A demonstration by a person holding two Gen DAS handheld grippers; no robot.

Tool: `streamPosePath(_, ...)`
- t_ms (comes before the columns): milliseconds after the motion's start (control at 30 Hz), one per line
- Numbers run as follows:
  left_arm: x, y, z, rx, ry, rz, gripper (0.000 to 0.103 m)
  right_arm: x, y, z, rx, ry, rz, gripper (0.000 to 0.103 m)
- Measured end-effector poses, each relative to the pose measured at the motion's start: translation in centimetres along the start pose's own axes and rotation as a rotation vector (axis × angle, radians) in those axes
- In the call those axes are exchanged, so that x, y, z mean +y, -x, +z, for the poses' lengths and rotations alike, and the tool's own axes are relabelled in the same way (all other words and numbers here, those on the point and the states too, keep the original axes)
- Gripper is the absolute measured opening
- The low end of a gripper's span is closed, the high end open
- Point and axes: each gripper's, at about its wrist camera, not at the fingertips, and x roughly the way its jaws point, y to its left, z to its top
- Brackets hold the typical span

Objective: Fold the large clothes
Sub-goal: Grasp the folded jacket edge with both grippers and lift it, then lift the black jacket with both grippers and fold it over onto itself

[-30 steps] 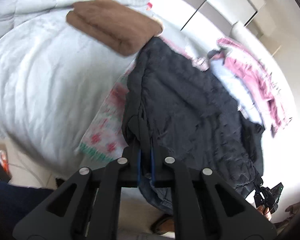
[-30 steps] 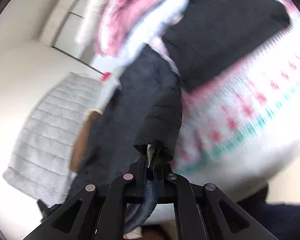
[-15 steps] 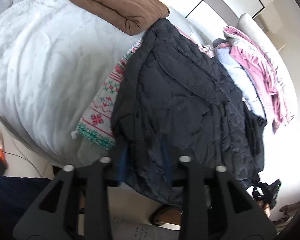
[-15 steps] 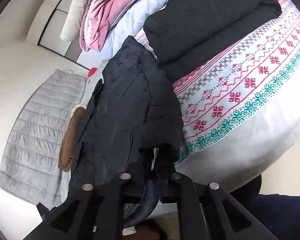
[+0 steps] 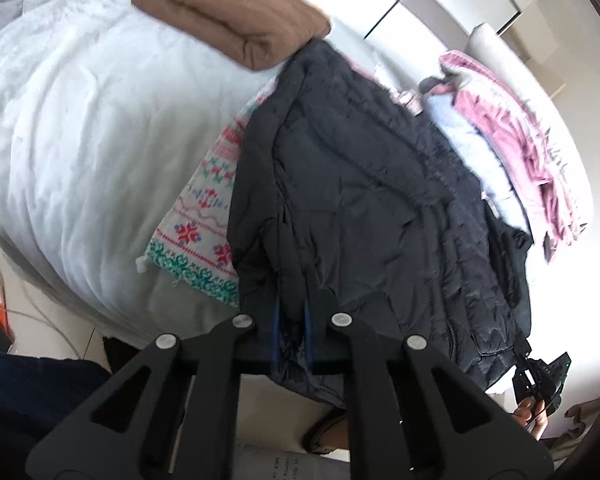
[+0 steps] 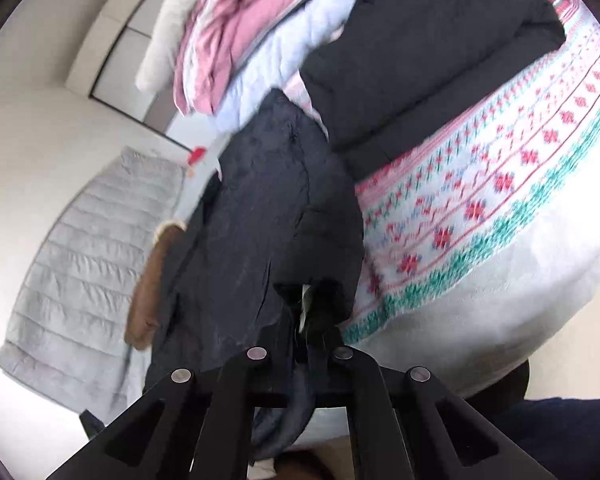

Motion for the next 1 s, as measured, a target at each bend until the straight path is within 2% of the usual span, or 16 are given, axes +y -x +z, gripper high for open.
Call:
streamPosePath(67,0.0,0.0,-0.1,-0.006,0.006,-0.009,0.014,-0.1,0.1,0.0,-0.004,-0.001,-0.013,0.003)
streamPosePath(133,0.4,-1.1,-0.4,0.042,0.017,0.012,0.017,-0.6,-0.5,0.0,0.017,-0.019,-0.044,0.003)
streamPosePath(200,0.9,-2.5,-0.8,0.108,0.044,0.01,0.028,-0.8,-0.4,0.2,0.007,-0.027,-0.059,0.003)
streamPosePath(233,1.2,-2.7,-0.9,0.122,0.055,0.001,0.038,-0.8,-0.3,0.2,0.001,-0.031,-0.06,0.003)
streamPosePath(333,0.9,-3.1,-1.1,0.12,0.028,0.003,0.04,-1.0,-0.2,0.2,-0.005,-0.037,-0.074,0.003)
streamPosePath(367,0.6,-3.0,-1.1,0.107,0.0,0.012,0.023,-0.8,-0.3,0.1,0.002,-0.025,-0.077,0.003)
streamPosePath(400,0.4,-2.9,-1.1,0.098,-0.021,0.02,0.013,-0.6,-0.4,0.0,0.005,-0.012,-0.081,0.003)
streamPosePath(433,0.2,-2.7,-1.1,0.091,-0.039,0.023,0.011,-0.4,-0.4,-0.1,0.007,-0.002,-0.079,0.003)
streamPosePath(700,-0.6,0.6,-0.2,0.005,-0.025,-0.05,0.008,0.5,2.2,-0.1,-0.057,-0.007,0.139,0.003)
streamPosePath(867,-0.9,1.1,-0.2,0.011,-0.008,-0.062,0.007,0.2,2.6,-0.1,-0.056,-0.039,0.169,0.003)
streamPosePath(1000,-1.2,3.6,0.1,-0.013,0.006,-0.099,0.007,1.4,5.8,-0.1,-0.094,-0.027,0.247,0.002)
